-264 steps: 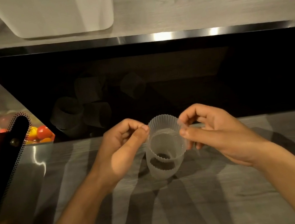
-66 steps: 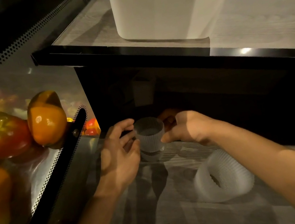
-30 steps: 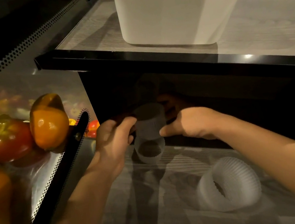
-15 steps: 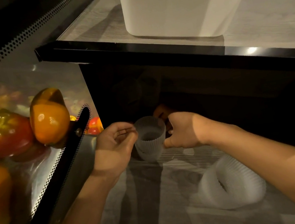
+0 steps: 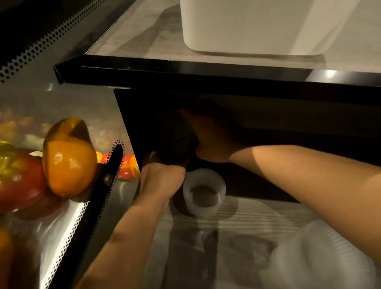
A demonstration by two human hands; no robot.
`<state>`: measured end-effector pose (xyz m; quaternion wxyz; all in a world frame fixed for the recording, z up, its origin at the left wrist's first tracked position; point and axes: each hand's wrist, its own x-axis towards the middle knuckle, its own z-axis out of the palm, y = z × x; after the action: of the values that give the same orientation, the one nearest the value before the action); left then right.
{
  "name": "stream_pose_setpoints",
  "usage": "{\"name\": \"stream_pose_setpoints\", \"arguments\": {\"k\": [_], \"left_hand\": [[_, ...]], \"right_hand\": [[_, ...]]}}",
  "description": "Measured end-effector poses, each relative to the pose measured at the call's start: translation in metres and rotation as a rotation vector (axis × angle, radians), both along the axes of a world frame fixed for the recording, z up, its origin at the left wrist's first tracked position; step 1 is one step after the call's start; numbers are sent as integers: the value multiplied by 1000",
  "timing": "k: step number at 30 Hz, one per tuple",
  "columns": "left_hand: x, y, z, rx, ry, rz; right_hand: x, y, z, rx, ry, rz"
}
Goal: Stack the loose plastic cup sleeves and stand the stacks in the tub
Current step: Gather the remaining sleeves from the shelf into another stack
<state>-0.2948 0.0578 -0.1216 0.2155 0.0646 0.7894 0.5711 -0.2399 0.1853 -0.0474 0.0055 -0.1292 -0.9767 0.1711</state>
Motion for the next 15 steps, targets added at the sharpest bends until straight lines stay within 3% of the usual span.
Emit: {"name": "stream_pose_setpoints", "arguments": {"k": [3, 10, 15], "left_hand": [[-10, 21, -8, -51, 49, -31], [-16, 35, -12, -115, 88, -28], [-11, 29, -9, -140, 184, -97]], "right_hand": [[-25, 6, -11, 40, 7, 8], [-33, 15, -32, -71, 17, -6], [-19, 20, -25, 6, 35, 72]]}}
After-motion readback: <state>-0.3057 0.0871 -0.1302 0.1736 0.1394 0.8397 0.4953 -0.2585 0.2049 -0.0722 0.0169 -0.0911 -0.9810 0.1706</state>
